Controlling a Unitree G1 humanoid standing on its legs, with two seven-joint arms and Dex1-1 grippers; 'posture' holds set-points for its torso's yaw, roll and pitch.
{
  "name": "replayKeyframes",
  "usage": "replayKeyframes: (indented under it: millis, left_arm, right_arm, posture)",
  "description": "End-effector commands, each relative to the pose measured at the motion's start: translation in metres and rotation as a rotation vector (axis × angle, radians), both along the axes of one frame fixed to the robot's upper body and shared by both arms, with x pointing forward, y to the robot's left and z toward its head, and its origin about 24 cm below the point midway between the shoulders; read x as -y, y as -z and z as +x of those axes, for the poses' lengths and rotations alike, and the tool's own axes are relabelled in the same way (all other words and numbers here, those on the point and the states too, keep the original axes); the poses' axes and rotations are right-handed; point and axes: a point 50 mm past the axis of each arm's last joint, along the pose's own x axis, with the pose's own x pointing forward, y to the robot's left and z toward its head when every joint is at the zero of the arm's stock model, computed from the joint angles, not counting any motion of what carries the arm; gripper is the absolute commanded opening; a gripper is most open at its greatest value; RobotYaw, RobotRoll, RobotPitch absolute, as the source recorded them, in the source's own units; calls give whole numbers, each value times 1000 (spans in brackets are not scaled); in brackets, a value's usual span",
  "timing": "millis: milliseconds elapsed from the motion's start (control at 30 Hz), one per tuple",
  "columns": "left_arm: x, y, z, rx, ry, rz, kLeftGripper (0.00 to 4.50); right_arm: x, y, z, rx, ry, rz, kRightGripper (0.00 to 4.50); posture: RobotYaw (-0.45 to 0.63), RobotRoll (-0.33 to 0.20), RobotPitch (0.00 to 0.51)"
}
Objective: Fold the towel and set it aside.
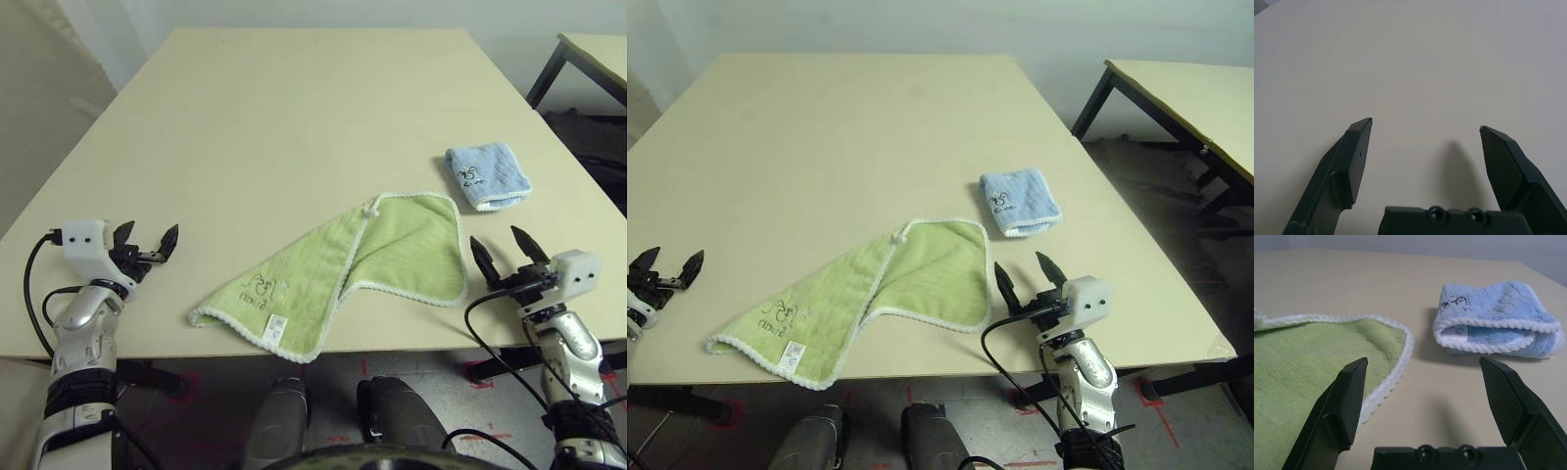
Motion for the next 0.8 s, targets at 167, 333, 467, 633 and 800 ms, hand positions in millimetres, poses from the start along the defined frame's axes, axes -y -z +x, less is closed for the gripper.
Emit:
replayKeyframes:
  millis: [167,333,467,633,800]
  left_arm:
    - [-1,1,-1,-18,2,10,4500]
    - [-1,0,-1,-15,3,12,4500]
    - [-4,-2,-2,-8,1,18,4500]
    - [-4,-7,-2,10,21,14,4500]
    - [10,-26,2,79,225,-58,4500]
  right_arm:
    - [0,3,-1,-15,2,2,4471]
    - [0,3,-1,-13,-2,1,4471]
    - [-2,3,-2,-12,-8,1,4471]
    - [-2,3,-2,-13,-8,1,4471]
    - [-6,0,0,-9,-45,-28,4471]
  posture:
    - [51,0,94]
    - [51,0,98]
    - [54,0,99]
    - [55,0,100]
    - [55,0,102]
